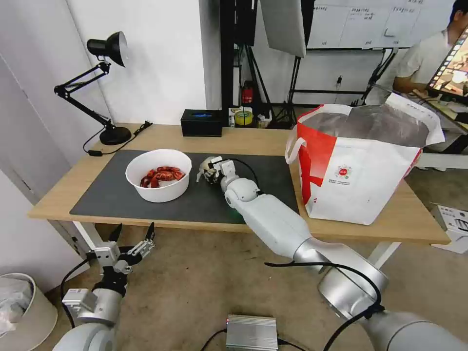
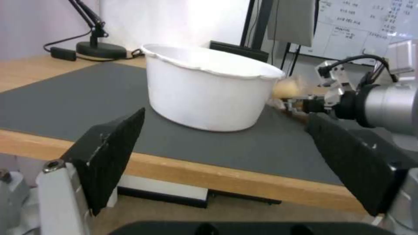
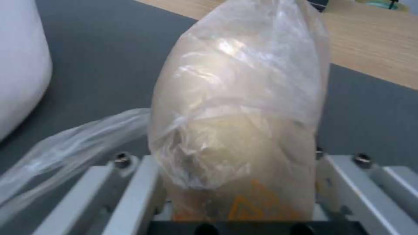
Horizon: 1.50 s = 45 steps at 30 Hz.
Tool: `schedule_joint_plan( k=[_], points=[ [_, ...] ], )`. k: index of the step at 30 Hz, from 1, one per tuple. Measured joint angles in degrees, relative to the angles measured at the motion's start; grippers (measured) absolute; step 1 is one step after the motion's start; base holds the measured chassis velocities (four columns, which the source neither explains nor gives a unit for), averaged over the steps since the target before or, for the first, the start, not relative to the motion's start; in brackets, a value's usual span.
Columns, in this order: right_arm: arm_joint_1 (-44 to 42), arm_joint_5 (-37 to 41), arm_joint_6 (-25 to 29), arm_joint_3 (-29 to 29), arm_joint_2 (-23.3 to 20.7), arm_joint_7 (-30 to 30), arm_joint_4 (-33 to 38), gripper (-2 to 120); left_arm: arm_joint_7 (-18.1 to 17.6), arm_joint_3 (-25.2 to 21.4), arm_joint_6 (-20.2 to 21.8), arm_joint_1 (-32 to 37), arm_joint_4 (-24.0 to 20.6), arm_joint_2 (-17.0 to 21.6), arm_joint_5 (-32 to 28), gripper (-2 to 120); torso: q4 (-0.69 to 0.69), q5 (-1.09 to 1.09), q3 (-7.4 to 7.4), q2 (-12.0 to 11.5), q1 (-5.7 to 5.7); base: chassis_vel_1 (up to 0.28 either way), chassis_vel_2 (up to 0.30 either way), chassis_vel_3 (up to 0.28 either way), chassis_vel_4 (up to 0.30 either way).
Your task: Pick up the trash from the table and place it into the takeout bag.
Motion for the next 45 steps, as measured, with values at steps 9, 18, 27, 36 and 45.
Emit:
schedule_joint_plan(
  k=[9,18,27,36,45],
  points=[
    [-1.3,2.7,-1.0,-1.6,-5.2,2.1,8.1,7,0.0,-0.1,0.0,0.4,-0.5,-0.5,0.1,100,0.0,0.0,0.01,0.0,0.01,0.0,0.0,0.0,0.0],
    [-3.9,5.4,-1.2,-2.8,-12.3,5.0,18.9,7,0.0,-0.4,0.0,0.8,-1.2,-0.5,0.1,100,0.0,0.01,0.01,0.0,0.0,0.0,0.0,0.0,0.0],
    [-11.5,5.4,-1.0,-1.0,-23.8,5.8,37.5,7,0.1,-0.8,-0.1,1.3,-1.4,-0.6,0.1,100,0.0,0.01,0.0,0.0,0.0,0.0,0.0,0.0,0.0],
    [-24.5,6.2,0.7,7.4,-35.0,4.2,53.2,7,0.3,-0.3,-0.3,1.4,-1.0,-0.6,0.2,100,-0.01,0.0,0.0,0.0,0.0,0.0,0.0,0.0,0.0],
    [-41.4,4.6,4.4,21.2,-42.3,2.4,64.8,7,0.4,1.1,-0.4,1.5,-0.8,-0.8,1.2,100,-0.01,0.0,-0.01,0.0,0.0,0.0,0.0,0.0,0.0]
  ],
)
